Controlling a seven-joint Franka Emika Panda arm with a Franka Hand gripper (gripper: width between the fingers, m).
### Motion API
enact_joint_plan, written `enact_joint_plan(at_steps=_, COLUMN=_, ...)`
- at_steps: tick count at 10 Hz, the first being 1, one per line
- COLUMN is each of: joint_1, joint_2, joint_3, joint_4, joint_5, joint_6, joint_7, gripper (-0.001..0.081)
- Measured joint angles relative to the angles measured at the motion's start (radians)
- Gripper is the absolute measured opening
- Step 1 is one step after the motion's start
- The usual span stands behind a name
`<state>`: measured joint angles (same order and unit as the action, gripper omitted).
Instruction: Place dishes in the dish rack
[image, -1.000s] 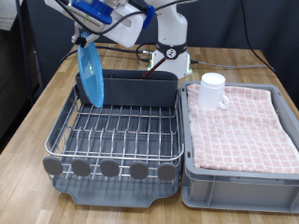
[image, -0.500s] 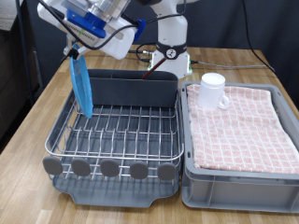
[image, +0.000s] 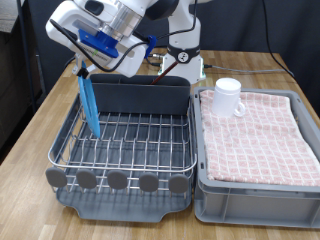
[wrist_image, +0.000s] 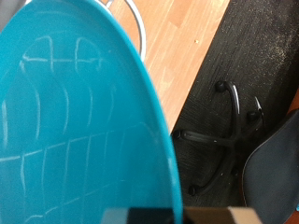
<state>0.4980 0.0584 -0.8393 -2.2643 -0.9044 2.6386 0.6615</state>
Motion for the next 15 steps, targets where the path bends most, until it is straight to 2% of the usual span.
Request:
enact_joint_plan(at_steps=5, joint_1=0.0, joint_2=0.05, joint_3=-0.004, joint_4=-0.009, joint_5=0.001, joint_6=0.056, joint_7=0.028, gripper=0.002)
enact_joint_plan(at_steps=9, joint_1=-0.001, joint_2=0.093, joint_3=-0.004, joint_4=-0.014, joint_5=0.049, joint_6=0.089, joint_7=0.032, gripper=0.002)
enact_joint_plan(at_steps=15, joint_1=-0.004, joint_2=0.125, joint_3=-0.004, joint_4=-0.021, joint_5=0.081, joint_6=0.108, joint_7=0.035, gripper=0.002)
